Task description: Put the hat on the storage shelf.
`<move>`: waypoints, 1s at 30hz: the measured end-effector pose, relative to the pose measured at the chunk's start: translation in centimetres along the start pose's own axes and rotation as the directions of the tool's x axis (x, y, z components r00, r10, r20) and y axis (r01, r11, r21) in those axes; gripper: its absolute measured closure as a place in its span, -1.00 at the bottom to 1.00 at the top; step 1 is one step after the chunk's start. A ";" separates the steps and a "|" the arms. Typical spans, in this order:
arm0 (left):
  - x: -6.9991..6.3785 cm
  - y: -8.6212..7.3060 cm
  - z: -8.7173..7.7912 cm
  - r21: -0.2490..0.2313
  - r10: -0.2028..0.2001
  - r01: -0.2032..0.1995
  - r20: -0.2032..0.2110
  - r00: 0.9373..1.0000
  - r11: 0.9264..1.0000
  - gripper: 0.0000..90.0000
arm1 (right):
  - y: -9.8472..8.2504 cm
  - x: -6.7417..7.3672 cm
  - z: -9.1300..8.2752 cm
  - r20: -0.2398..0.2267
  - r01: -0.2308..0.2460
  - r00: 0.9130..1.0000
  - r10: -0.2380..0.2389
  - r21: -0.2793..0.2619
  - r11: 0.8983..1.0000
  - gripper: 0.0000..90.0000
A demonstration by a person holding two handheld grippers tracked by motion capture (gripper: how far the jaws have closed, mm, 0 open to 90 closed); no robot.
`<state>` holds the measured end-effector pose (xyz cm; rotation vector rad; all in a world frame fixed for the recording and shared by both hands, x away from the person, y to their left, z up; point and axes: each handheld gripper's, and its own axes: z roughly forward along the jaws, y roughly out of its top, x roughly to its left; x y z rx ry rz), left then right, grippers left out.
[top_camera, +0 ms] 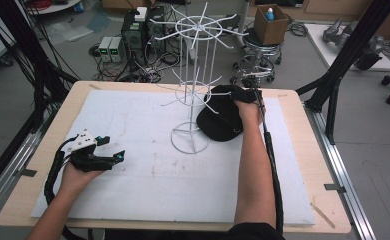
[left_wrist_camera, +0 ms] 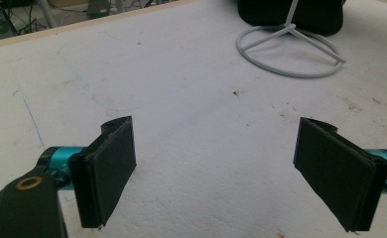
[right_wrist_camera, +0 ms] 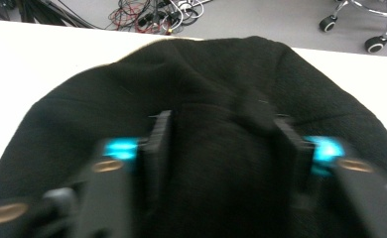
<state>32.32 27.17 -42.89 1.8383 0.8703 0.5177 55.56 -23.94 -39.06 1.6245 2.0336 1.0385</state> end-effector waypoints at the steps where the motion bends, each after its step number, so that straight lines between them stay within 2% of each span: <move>1: 0.0 0.0 0.0 0.000 0.000 0.000 0.000 1.000 1.000 -0.62 | 0.0 0.0 0.0 0.000 0.000 1.000 0.000 0.000 1.000 0.25; 2: 0.0 0.0 0.0 0.001 0.001 -0.001 0.000 1.000 1.000 -0.62 | -0.1 0.0 -0.3 0.004 0.001 1.000 -0.001 -0.003 1.000 0.45; 4: 0.0 0.0 0.0 0.005 0.004 -0.004 -0.002 1.000 1.000 -0.62 | -0.1 -0.1 -0.4 0.009 0.007 1.000 -0.007 -0.004 1.000 0.49; 5: 0.0 -0.1 0.0 0.008 -0.002 0.002 -0.005 1.000 1.000 -0.62 | 0.1 0.0 -0.9 0.011 0.015 1.000 -0.015 -0.010 1.000 0.58; 8: 0.1 -0.1 0.0 0.016 0.001 -0.001 -0.007 1.000 1.000 -0.62 | 0.4 0.1 -2.0 0.017 0.029 0.999 -0.028 -0.034 0.999 0.63; 12: 0.0 0.0 0.0 0.007 -0.002 0.002 -0.006 1.000 1.000 -0.62 | 0.9 0.2 -3.3 0.021 0.057 0.998 -0.056 -0.056 0.997 0.66; 14: 0.0 0.0 -0.1 0.007 0.000 0.000 -0.006 1.000 1.000 -0.62 | 1.2 0.3 -4.7 0.019 0.071 0.997 -0.070 -0.075 0.995 0.68; 15: 0.0 0.0 -0.1 0.007 0.000 0.000 -0.006 1.000 1.000 -0.62 | 1.2 0.3 -4.7 0.019 0.071 0.997 -0.070 -0.075 0.995 0.68; 16: 0.0 0.0 -0.1 0.009 0.003 -0.003 -0.006 1.000 1.000 -0.62 | 1.4 0.2 -5.6 0.019 0.084 0.996 -0.082 -0.094 0.992 0.68; 17: 0.0 0.0 -0.1 0.009 0.003 -0.003 -0.006 1.000 1.000 -0.62 | 1.4 0.2 -5.6 0.019 0.084 0.996 -0.082 -0.094 0.992 0.68; 18: 0.0 0.0 -0.1 0.006 0.003 -0.003 -0.005 1.000 1.000 -0.62 | 1.7 0.0 -6.9 0.021 0.092 0.996 -0.090 -0.112 0.989 0.69; 20: 0.0 0.0 -0.1 0.005 0.003 -0.003 -0.005 1.000 1.000 -0.62 | 1.8 -0.1 -7.3 0.021 0.093 0.996 -0.091 -0.119 0.989 0.70; 24: 0.0 0.0 -0.1 0.003 -0.002 0.002 -0.007 1.000 1.000 -0.62 | 2.2 -1.1 -10.4 0.004 0.110 0.994 -0.110 -0.166 0.980 0.71; 25: 0.0 0.0 -0.1 0.003 -0.002 0.002 -0.007 1.000 1.000 -0.62 | 2.2 -1.1 -10.4 0.004 0.110 0.994 -0.110 -0.166 0.980 0.71; 27: 0.0 0.1 -0.1 0.001 -0.003 0.003 -0.007 1.000 1.000 -0.62 | 2.2 -1.8 -12.3 0.007 0.129 0.992 -0.130 -0.180 0.975 0.70; 29: 0.0 0.1 -0.2 -0.004 -0.005 0.005 -0.006 1.000 1.000 -0.62 | 2.2 -2.0 -12.7 0.009 0.130 0.991 -0.130 -0.184 0.974 0.71; 30: 0.1 0.1 -0.2 -0.009 -0.004 0.004 -0.007 1.000 1.000 -0.62 | 2.1 -2.3 -13.8 0.008 0.128 0.992 -0.129 -0.195 0.972 0.71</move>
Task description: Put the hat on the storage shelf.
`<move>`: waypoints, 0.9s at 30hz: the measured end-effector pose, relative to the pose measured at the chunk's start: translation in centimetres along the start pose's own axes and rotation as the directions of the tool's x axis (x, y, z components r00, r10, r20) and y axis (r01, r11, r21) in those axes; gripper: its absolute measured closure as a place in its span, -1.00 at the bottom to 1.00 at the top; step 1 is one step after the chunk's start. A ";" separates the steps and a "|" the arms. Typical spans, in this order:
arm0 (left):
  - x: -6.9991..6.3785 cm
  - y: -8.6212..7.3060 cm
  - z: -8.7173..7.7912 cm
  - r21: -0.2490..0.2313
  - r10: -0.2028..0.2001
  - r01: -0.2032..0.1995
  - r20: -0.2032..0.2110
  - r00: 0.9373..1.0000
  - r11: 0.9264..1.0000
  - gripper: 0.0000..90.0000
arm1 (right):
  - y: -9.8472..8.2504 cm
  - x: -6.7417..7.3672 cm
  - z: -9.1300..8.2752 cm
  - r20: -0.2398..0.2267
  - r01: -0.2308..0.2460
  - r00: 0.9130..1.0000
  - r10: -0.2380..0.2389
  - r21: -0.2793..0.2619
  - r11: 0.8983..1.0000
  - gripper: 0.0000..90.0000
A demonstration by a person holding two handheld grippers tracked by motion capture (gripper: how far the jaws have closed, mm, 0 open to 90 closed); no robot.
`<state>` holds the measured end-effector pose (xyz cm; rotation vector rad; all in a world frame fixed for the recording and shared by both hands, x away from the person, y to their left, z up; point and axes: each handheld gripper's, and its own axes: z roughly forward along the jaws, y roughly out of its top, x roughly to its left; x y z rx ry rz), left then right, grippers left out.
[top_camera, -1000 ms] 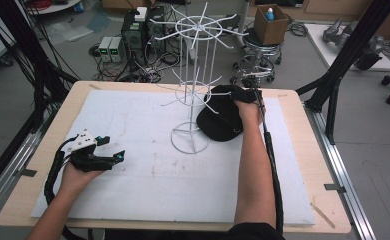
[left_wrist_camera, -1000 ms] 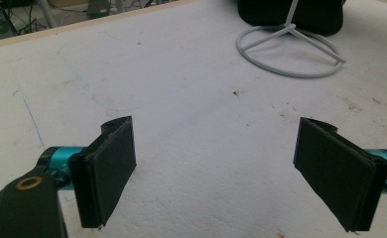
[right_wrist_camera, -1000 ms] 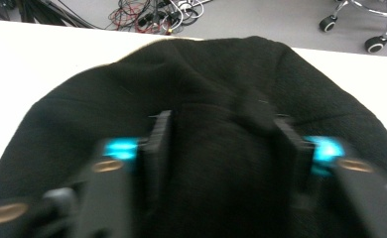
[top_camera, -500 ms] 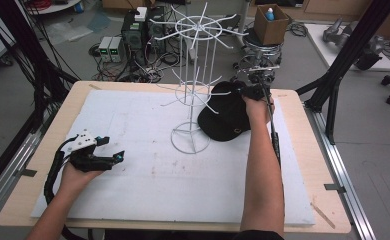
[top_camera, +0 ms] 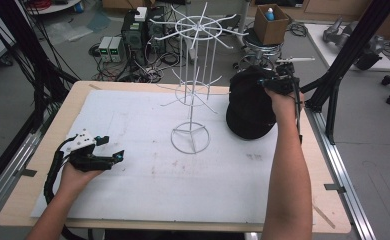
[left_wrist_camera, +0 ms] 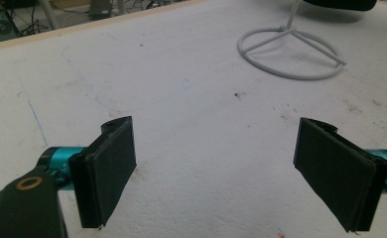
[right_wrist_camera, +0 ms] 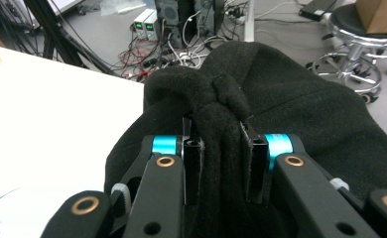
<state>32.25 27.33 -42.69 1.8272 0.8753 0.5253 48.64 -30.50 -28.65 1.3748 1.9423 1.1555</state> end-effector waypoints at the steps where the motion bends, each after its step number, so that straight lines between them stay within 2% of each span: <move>1: 0.0 0.0 0.0 -0.003 -0.002 0.002 0.000 1.000 1.000 -0.62 | 0.0 0.0 0.0 0.000 0.000 1.000 0.000 0.000 1.000 0.71; 3: 0.0 0.1 -0.1 -0.001 0.000 0.000 0.001 1.000 1.000 -0.62 | 0.4 -0.4 -1.7 -0.002 0.000 1.000 0.000 -0.026 1.000 0.71; 4: 0.0 0.1 -0.1 -0.001 0.000 0.000 0.001 1.000 1.000 -0.62 | 0.4 -0.4 -1.7 -0.002 0.000 1.000 0.000 -0.026 1.000 0.71; 6: 0.0 0.1 -0.1 0.000 0.002 -0.002 0.000 1.000 1.000 -0.62 | 0.9 -0.4 -2.8 -0.004 0.001 1.000 -0.001 -0.038 0.999 0.71; 8: -0.1 0.1 -0.1 -0.003 0.001 -0.001 0.000 1.000 1.000 -0.62 | 1.9 0.0 -4.3 0.000 0.029 1.000 -0.029 -0.046 0.999 0.71; 9: -0.1 0.1 -0.1 -0.003 0.000 0.000 0.000 1.000 1.000 -0.62 | 1.9 0.0 -4.3 0.000 0.029 1.000 -0.029 -0.046 0.999 0.71; 10: -0.1 0.1 -0.1 -0.003 0.001 -0.001 0.000 1.000 1.000 -0.62 | 2.7 0.5 -5.4 0.001 0.051 0.999 -0.051 -0.065 0.997 0.71; 13: -0.1 0.1 -0.1 -0.002 0.003 -0.003 -0.001 1.000 1.000 -0.62 | 3.5 0.9 -6.4 -0.002 0.067 0.998 -0.067 -0.078 0.995 0.71; 14: 0.0 0.1 -0.2 -0.002 0.005 -0.005 -0.001 1.000 1.000 -0.62 | 4.2 1.3 -7.4 -0.008 0.084 0.996 -0.085 -0.094 0.992 0.71; 21: -0.1 0.1 -0.2 -0.008 0.003 -0.003 0.003 1.000 1.000 -0.62 | 6.1 1.9 -10.5 -0.073 0.103 0.991 -0.115 -0.151 0.983 0.71; 23: 0.0 0.1 -0.2 -0.010 0.002 -0.002 0.005 1.000 1.000 -0.62 | 6.4 2.0 -10.9 -0.077 0.110 0.989 -0.123 -0.155 0.982 0.71; 25: 0.0 0.1 -0.2 -0.013 -0.001 0.001 0.003 1.000 1.000 -0.62 | 7.2 2.4 -12.0 -0.097 0.142 0.983 -0.158 -0.156 0.978 0.71; 27: 0.0 0.1 -0.2 -0.012 0.002 -0.002 0.004 1.000 1.000 -0.63 | 7.4 2.6 -12.4 -0.102 0.147 0.981 -0.164 -0.156 0.977 0.71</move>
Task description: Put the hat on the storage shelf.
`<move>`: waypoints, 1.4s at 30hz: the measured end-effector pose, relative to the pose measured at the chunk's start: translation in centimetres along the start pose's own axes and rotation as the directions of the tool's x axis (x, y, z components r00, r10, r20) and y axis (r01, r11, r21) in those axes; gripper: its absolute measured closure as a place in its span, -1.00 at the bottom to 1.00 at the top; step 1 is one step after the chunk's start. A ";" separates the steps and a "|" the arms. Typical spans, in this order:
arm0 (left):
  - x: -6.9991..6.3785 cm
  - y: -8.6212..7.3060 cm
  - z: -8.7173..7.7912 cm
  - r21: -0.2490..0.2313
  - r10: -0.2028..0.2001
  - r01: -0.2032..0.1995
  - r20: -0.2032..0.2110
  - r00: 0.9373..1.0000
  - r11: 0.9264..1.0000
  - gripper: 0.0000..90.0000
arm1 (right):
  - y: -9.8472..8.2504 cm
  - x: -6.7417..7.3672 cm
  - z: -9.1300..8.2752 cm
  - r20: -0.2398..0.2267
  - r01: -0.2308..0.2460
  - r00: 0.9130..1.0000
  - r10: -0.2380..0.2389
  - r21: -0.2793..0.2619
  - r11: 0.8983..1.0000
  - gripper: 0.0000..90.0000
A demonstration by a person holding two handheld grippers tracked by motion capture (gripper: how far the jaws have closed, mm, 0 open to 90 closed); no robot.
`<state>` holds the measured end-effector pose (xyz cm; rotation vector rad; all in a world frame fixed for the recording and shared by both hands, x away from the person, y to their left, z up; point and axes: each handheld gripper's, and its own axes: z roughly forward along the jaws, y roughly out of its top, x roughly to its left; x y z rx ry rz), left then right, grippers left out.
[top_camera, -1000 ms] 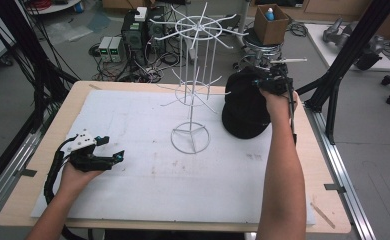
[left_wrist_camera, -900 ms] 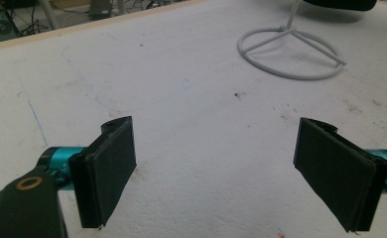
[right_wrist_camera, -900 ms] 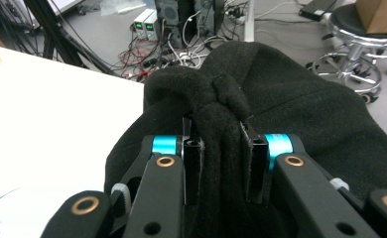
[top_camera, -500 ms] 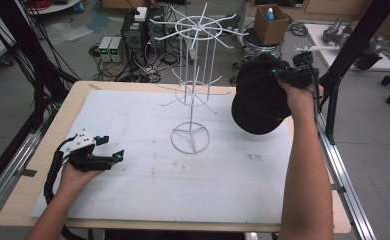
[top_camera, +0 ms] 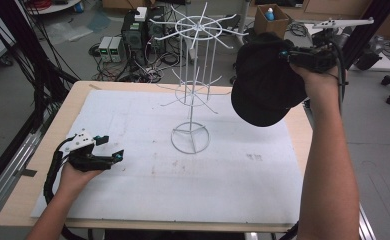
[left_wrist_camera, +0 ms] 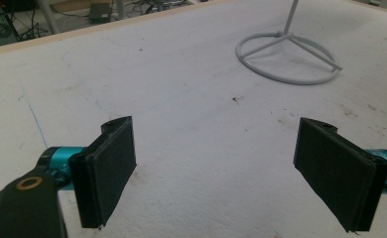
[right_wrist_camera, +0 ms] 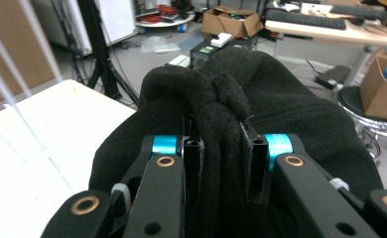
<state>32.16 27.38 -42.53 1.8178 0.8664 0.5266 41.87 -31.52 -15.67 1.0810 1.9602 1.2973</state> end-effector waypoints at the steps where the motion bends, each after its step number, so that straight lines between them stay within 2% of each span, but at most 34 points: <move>1: 0.0 0.0 0.0 0.000 0.000 0.000 0.000 1.000 1.000 -0.62 | 0.6 0.3 -0.5 -0.002 0.014 1.000 -0.014 -0.001 1.000 0.71; 6: 0.0 0.0 0.0 0.000 -0.002 0.002 0.000 1.000 1.000 -0.62 | 1.9 1.1 -1.6 -0.021 0.044 0.999 -0.045 -0.004 0.999 0.71; 11: 0.0 0.0 0.0 -0.001 -0.004 0.004 0.000 1.000 1.000 -0.63 | 2.8 1.5 -2.5 -0.040 0.047 0.998 -0.048 -0.013 0.999 0.71; 21: 0.0 0.0 0.0 0.003 0.000 0.000 0.002 1.000 1.000 -0.63 | 5.6 2.6 -6.4 -0.080 0.059 0.995 -0.064 -0.067 0.996 0.71; 29: -0.1 0.0 0.0 0.002 0.000 0.000 0.002 1.000 1.000 -0.62 | 7.2 2.8 -9.0 -0.063 0.075 0.995 -0.081 -0.097 0.993 0.72; 35: -0.1 0.0 0.0 0.003 0.002 -0.002 0.003 1.000 1.000 -0.63 | 7.9 2.7 -10.0 -0.042 0.073 0.996 -0.078 -0.114 0.991 0.72; 42: -0.1 0.0 0.0 0.005 -0.002 0.002 0.001 1.000 1.000 -0.62 | 8.4 3.0 -10.5 -0.040 0.082 0.995 -0.088 -0.122 0.989 0.72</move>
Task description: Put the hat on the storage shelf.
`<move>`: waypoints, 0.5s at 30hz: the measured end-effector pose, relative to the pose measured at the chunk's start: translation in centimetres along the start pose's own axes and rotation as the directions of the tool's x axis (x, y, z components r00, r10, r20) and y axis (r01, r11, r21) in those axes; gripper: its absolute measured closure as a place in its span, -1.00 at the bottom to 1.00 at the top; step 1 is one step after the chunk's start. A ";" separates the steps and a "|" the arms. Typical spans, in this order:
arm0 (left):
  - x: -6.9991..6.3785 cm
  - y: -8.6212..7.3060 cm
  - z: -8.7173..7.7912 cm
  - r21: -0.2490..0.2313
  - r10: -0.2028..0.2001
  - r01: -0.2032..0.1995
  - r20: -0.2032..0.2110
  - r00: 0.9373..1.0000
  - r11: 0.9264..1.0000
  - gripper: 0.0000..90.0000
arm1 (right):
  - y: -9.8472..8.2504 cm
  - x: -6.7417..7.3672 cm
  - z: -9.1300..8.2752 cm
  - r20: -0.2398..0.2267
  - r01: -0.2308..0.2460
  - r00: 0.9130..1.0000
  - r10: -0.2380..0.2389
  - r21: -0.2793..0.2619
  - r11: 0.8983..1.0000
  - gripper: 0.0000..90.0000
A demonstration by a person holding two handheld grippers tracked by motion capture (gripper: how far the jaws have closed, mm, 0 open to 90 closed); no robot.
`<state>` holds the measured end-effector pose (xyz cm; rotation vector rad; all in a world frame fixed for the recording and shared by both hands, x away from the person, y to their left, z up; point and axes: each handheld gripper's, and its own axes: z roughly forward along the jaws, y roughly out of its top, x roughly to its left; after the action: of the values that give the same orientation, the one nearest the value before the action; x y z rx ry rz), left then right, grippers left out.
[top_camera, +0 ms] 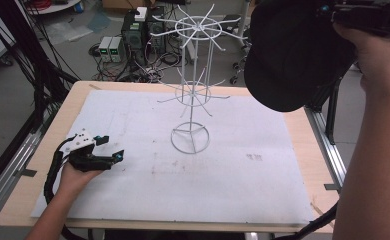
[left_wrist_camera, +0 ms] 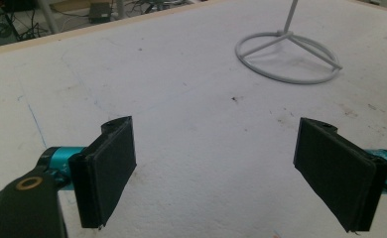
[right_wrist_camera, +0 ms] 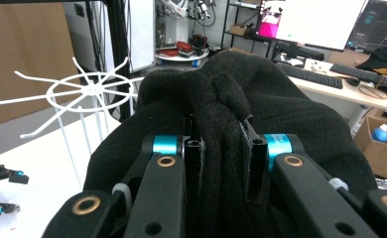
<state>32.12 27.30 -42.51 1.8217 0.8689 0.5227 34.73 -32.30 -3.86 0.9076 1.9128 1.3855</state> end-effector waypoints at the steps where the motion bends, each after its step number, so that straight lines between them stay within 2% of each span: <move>1: 0.0 0.0 0.0 0.001 0.002 -0.002 0.001 1.000 1.000 -0.62 | 0.2 0.2 -0.2 -0.006 0.001 1.000 -0.001 -0.002 1.000 0.72; 9: -0.1 0.0 0.0 -0.001 0.004 -0.004 0.001 1.000 1.000 -0.62 | 0.7 0.9 -1.0 -0.038 0.009 0.999 -0.009 -0.022 1.000 0.72; 15: -0.2 0.1 0.0 0.000 0.004 -0.004 0.000 1.000 1.000 -0.62 | 0.7 1.1 -0.5 -0.074 0.004 0.997 -0.006 -0.027 1.000 0.71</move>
<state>32.04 27.11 -42.47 1.8237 0.8651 0.5251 33.77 -31.52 -3.14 0.8490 1.9448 1.4570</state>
